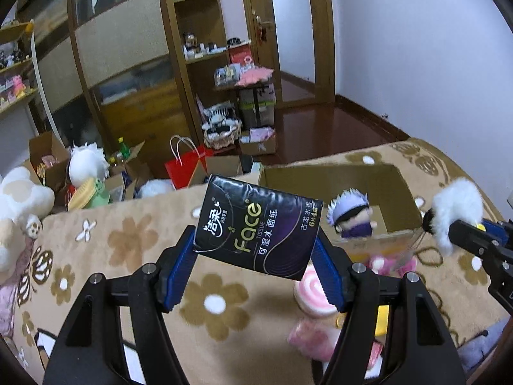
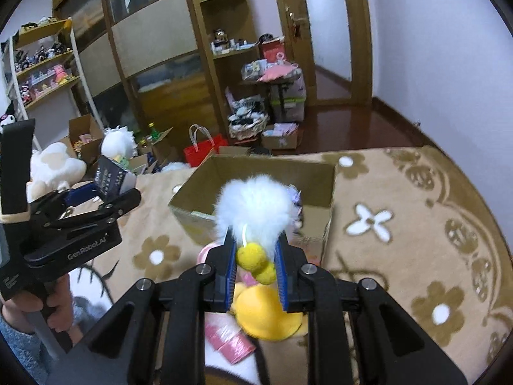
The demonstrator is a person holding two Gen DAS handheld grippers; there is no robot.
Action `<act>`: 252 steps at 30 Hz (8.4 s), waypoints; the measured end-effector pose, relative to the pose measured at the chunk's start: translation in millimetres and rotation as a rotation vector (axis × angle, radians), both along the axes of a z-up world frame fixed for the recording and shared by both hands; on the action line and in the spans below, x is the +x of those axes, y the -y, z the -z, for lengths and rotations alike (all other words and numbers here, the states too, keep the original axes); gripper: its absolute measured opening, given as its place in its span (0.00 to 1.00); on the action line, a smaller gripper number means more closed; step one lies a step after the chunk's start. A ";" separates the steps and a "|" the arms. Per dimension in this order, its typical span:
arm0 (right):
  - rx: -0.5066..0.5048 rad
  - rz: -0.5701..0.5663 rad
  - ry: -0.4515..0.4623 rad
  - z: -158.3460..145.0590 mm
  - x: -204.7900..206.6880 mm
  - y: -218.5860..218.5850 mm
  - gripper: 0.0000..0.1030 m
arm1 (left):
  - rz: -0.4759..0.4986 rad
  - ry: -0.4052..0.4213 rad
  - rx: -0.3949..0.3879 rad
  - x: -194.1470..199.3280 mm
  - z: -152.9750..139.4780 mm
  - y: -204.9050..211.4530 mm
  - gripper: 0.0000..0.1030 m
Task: Organize soft objects
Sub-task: 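Carry the black tissue pack with the left tool while the right tool carries the fluffy plush toward the box, then open the right tool to drop the white fluffy plush into the box, then move both open tools down toward the pile beside the box, then grasp the pink-swirl cushion with the left tool while the right tool grasps the yellow plush, then lift the pink-swirl cushion with the left tool while the right tool carries the yellow plush over the box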
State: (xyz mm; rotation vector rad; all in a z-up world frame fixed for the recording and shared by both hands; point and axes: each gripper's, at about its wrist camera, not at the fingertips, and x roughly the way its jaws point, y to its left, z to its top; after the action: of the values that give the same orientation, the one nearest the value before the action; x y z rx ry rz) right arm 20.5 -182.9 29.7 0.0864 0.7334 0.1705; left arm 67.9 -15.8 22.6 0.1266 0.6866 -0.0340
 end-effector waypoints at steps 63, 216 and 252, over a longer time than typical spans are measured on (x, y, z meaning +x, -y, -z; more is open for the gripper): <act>-0.030 0.014 -0.080 44.4 74.0 15.9 0.61 | 0.058 -0.136 -0.011 75.8 64.2 26.0 0.86; -0.018 0.047 0.037 15.9 9.1 0.8 0.79 | 0.033 0.031 -0.035 -7.9 2.3 -2.7 0.40; -0.060 -0.006 -0.015 48.5 100.3 10.4 0.79 | 0.130 -0.036 0.051 68.9 49.8 37.8 0.41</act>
State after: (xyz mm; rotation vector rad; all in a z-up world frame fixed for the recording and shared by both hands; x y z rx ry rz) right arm 120.7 -193.3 -18.8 0.0284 0.7534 0.1535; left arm 136.8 -53.6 -27.2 0.2200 0.7143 -0.1437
